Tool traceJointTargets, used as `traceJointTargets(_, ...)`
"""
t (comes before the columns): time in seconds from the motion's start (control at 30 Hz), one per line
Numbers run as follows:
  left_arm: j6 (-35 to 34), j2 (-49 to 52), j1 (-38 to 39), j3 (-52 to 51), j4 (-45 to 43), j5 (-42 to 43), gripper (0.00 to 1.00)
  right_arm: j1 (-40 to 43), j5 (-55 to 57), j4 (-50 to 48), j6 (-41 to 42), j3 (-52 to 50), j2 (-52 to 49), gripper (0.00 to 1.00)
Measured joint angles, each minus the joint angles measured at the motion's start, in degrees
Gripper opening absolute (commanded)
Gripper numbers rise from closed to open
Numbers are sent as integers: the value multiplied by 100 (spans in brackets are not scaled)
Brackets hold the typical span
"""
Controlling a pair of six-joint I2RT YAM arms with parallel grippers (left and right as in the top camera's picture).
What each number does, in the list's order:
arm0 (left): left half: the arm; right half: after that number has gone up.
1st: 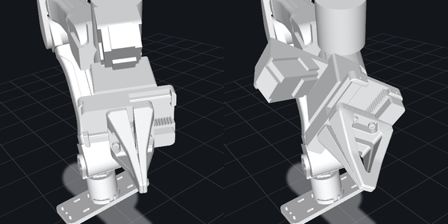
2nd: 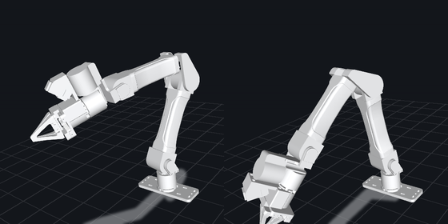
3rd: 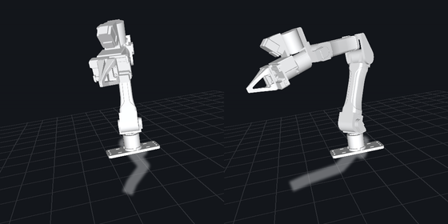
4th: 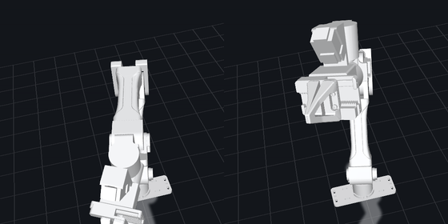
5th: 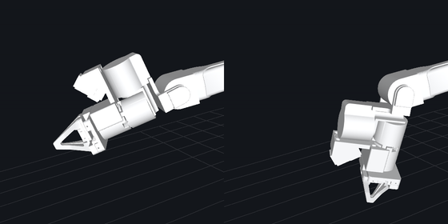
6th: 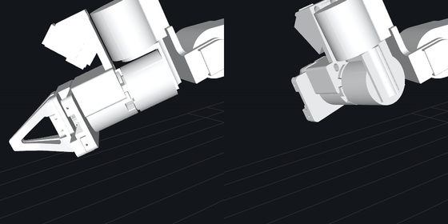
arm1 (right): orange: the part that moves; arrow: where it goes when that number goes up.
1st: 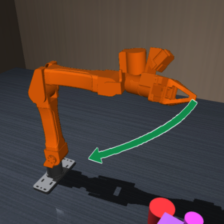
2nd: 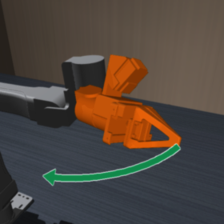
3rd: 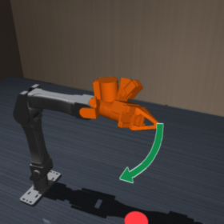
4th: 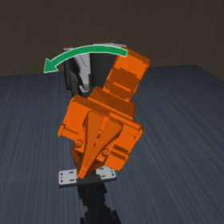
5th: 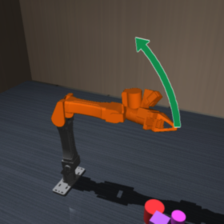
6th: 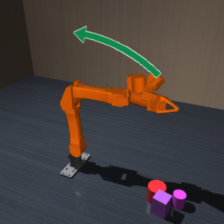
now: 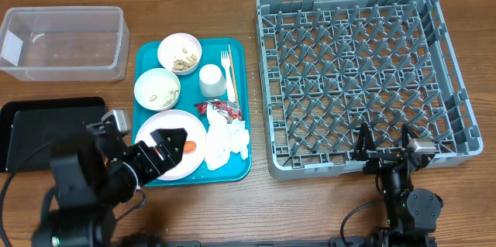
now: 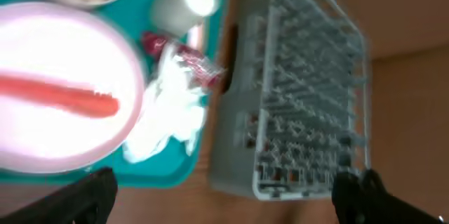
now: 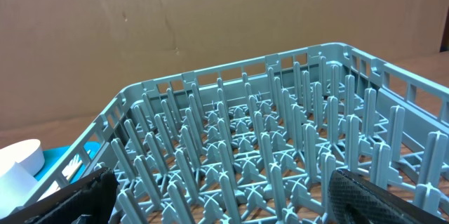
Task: Sort waste into correct bins and load items into the dishwasher rack
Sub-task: 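Move the left gripper over the carrot on the white plate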
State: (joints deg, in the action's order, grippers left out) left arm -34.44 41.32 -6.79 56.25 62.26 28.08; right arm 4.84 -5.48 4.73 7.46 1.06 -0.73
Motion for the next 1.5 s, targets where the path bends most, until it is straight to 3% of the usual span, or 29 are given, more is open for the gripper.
traceJointTargets(0.13,-192,811,0,730,1172,-1064,100,0,0,-4,0,0,0,100)
traceJointTargets(0.23,-232,1276,0,1051,1294,-1486,100,0,0,-4,0,0,0,100)
traceJointTargets(0.43,-490,1762,0,1060,1436,-1255,100,0,0,-2,-4,0,0,100)
traceJointTargets(0.77,-1561,3364,0,1021,1443,-1202,100,0,2,-4,0,0,0,100)
traceJointTargets(1.07,-1467,4446,0,988,1279,-1045,100,0,0,-2,-2,0,0,100)
traceJointTargets(1.33,-706,4634,0,979,804,-852,100,0,2,-2,-2,0,0,100)
traceJointTargets(1.5,-1355,4634,0,973,1624,-1561,100,0,0,-2,-2,0,0,100)
